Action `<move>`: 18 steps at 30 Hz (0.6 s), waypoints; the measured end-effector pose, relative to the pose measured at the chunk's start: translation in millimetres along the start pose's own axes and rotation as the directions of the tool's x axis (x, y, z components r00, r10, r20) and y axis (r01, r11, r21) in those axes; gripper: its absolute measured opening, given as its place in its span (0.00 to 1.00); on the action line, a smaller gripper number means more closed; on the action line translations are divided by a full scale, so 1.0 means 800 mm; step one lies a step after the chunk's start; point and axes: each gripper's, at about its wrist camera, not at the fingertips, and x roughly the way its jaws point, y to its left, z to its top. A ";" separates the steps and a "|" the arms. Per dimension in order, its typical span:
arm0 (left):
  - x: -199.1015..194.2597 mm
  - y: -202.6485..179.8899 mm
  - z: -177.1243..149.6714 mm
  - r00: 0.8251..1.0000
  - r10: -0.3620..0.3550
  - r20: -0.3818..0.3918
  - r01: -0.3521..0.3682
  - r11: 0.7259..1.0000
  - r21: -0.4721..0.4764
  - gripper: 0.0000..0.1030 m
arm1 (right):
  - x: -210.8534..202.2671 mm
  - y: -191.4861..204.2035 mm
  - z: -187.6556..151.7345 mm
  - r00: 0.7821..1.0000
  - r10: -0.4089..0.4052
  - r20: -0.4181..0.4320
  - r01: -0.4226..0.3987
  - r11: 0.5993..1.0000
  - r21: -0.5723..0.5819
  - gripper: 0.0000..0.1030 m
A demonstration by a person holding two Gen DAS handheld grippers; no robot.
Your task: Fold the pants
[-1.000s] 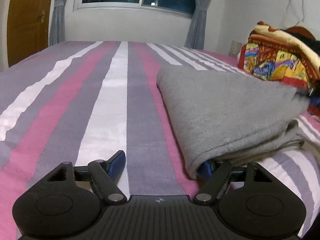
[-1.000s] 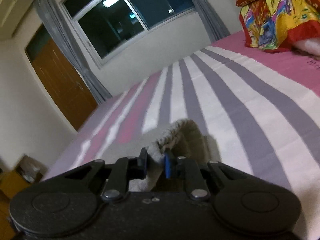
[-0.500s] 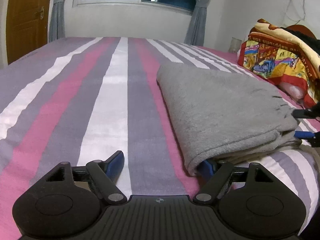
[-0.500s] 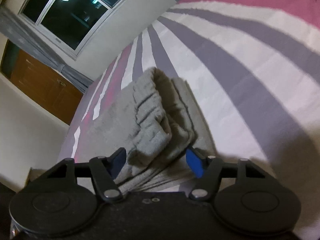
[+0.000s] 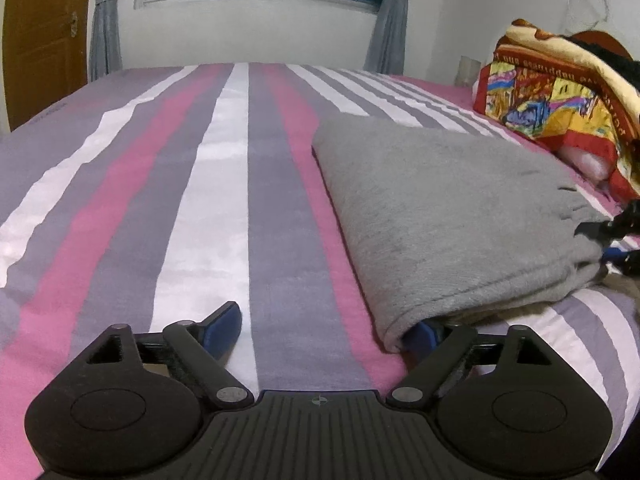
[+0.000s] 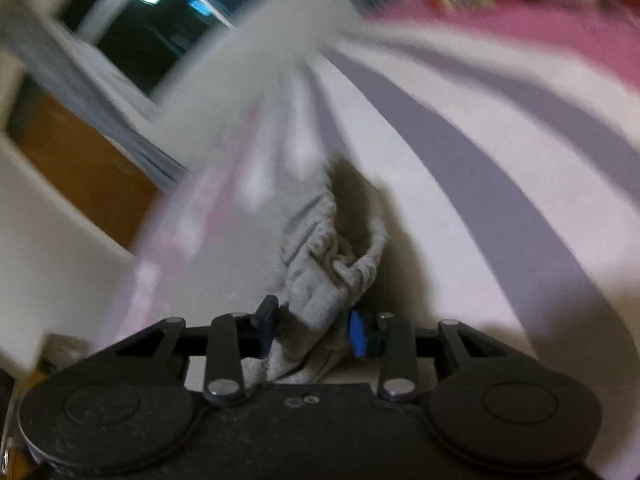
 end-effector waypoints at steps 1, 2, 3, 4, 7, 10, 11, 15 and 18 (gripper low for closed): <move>-0.002 -0.001 0.001 1.000 0.002 -0.012 -0.002 1.000 0.019 0.83 | -0.002 -0.005 0.001 1.000 0.021 -0.004 -0.021 1.000 0.015 0.38; -0.006 0.001 0.002 1.000 -0.003 -0.023 0.003 0.999 0.034 0.83 | -0.008 -0.004 0.004 1.000 0.029 -0.011 -0.029 1.000 0.010 0.40; -0.012 0.004 0.001 0.999 -0.017 -0.040 0.019 0.999 0.050 0.83 | -0.018 -0.001 0.007 1.000 0.027 0.001 -0.027 1.000 -0.004 0.45; -0.022 0.008 0.001 0.999 -0.021 -0.047 0.025 0.997 0.069 0.83 | -0.034 0.003 0.009 0.999 0.013 0.034 -0.011 0.999 -0.038 0.47; -0.064 0.024 0.015 0.997 -0.064 0.052 0.064 0.998 0.004 0.74 | -0.073 0.027 0.014 0.989 -0.035 0.147 0.069 0.971 -0.230 0.18; -0.073 0.008 0.059 0.969 -0.173 0.176 0.185 0.981 -0.057 0.66 | -0.071 0.067 0.015 0.981 -0.044 0.191 0.124 0.892 -0.434 0.12; -0.065 -0.003 0.070 0.958 -0.220 0.185 0.234 0.970 -0.062 0.66 | -0.061 0.079 0.016 0.981 -0.043 0.189 0.130 0.870 -0.475 0.12; -0.009 -0.053 0.082 0.957 -0.267 0.114 0.267 0.964 0.011 0.67 | -0.013 0.094 0.010 0.984 -0.097 0.152 0.168 0.795 -0.583 0.18; 0.040 -0.064 0.066 0.969 -0.246 -0.026 0.246 0.969 0.014 0.67 | 0.021 0.079 0.005 0.978 -0.187 0.096 0.206 0.762 -0.614 0.16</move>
